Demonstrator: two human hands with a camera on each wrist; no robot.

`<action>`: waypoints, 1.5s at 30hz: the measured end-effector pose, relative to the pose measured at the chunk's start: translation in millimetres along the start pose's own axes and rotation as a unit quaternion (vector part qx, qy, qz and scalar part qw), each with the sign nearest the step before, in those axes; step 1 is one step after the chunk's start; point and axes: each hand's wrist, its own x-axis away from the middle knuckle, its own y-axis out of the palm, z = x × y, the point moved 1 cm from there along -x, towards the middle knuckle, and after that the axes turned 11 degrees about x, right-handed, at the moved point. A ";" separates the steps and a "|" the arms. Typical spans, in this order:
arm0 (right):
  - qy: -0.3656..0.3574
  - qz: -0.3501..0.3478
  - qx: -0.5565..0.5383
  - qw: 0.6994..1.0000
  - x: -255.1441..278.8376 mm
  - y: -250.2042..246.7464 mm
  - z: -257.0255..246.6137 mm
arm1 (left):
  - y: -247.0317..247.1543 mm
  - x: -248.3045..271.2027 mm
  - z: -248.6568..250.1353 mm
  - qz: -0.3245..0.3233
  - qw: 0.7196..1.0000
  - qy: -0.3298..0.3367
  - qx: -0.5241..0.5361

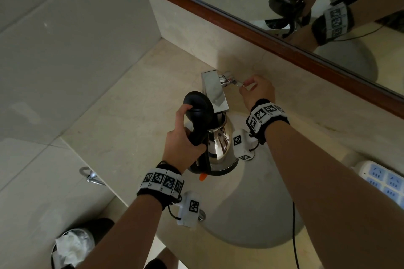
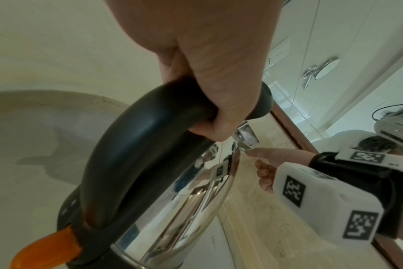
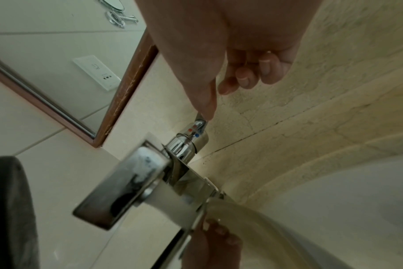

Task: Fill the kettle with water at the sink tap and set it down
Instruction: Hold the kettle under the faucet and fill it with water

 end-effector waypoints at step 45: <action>-0.021 0.005 0.004 1.000 -1.2 6.7 2.3 | 8.9 6.8 -1.9 0.001 1.000 -0.002 -0.006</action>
